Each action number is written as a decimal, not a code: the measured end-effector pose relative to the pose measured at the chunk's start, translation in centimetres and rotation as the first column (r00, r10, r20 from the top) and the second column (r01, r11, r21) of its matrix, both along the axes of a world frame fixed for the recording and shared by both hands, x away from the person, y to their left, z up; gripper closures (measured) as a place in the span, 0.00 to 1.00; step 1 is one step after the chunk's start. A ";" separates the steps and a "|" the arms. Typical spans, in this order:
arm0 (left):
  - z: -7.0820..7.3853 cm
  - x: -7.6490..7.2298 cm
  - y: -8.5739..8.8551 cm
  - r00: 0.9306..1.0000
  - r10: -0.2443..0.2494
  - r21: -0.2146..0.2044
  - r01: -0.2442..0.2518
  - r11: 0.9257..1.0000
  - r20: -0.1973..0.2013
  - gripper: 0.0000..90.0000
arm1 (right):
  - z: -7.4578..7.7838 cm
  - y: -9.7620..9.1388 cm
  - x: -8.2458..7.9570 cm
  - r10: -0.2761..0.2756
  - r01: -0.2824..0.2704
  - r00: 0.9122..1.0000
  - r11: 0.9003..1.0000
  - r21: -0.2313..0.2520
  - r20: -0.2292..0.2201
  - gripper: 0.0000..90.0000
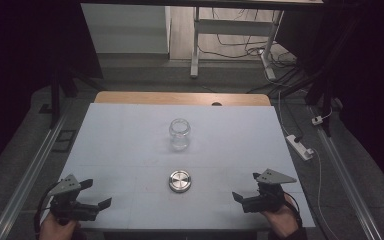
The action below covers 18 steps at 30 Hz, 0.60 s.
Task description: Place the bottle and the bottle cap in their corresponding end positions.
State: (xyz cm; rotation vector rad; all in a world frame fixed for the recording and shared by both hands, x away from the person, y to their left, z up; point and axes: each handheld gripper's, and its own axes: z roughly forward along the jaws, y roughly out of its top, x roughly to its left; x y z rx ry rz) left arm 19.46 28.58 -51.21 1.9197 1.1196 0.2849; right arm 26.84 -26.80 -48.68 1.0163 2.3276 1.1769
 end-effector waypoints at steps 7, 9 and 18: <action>-0.8 -1.0 0.7 0.999 0.025 0.009 -0.025 1.000 -0.031 0.00 | -0.4 -1.8 -1.1 -0.058 0.057 0.998 0.998 -0.028 -0.022 0.00; -1.0 -1.2 0.9 0.999 0.034 0.016 -0.033 0.999 -0.041 0.00 | -0.5 -2.2 -1.4 -0.074 0.073 0.997 0.997 -0.028 -0.029 0.00; -1.2 -1.9 1.4 0.995 0.070 0.038 -0.068 0.997 -0.066 0.00 | -0.9 -3.4 -2.2 -0.120 0.118 0.990 0.993 -0.029 -0.070 0.00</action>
